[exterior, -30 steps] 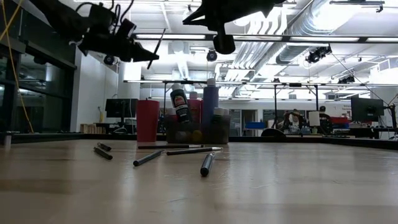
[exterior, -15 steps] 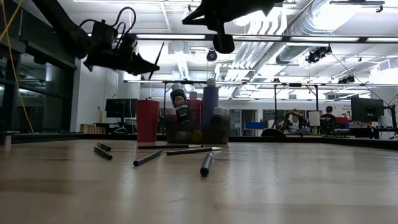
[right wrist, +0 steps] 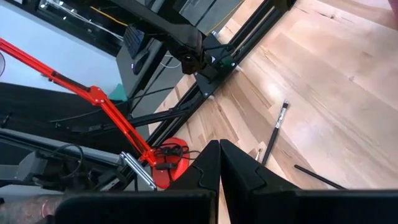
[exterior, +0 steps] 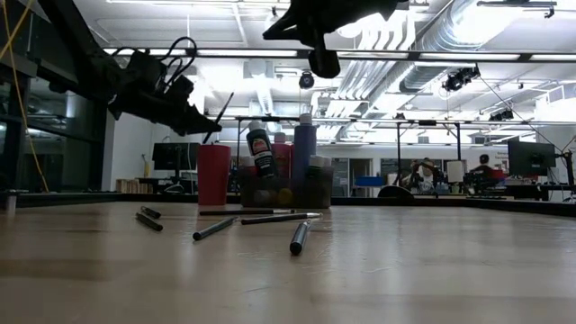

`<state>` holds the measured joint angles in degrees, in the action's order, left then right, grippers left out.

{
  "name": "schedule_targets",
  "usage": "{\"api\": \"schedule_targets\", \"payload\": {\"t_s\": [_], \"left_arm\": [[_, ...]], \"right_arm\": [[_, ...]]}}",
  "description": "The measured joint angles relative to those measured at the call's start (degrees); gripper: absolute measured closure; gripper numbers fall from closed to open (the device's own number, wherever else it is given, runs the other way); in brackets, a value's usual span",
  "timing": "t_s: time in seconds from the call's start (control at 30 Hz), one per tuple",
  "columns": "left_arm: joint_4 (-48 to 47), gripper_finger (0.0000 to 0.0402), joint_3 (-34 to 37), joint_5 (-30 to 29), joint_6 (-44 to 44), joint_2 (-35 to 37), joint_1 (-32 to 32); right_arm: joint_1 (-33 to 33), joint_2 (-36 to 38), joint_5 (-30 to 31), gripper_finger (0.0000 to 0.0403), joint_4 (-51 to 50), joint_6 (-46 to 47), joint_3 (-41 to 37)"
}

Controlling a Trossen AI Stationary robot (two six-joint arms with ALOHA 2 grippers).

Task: Pick & Place Paint Supplies
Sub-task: Put the black paint brush into the pink cup

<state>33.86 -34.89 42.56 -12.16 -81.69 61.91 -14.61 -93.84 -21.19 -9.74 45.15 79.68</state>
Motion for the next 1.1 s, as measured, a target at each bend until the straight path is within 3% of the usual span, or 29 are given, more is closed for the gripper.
{"api": "schedule_targets", "payload": {"t_s": [0.9,1.1], "left_arm": [[1.6,0.0369,0.3,-4.2,-0.6,0.0,0.0],[1.3,0.0341,0.3,-4.3,-0.6,0.0,0.0]], "right_arm": [[0.0,0.0,0.3,0.04,0.0,0.0,0.0],[0.0,0.0,0.3,0.04,0.0,0.0,0.0]]}}
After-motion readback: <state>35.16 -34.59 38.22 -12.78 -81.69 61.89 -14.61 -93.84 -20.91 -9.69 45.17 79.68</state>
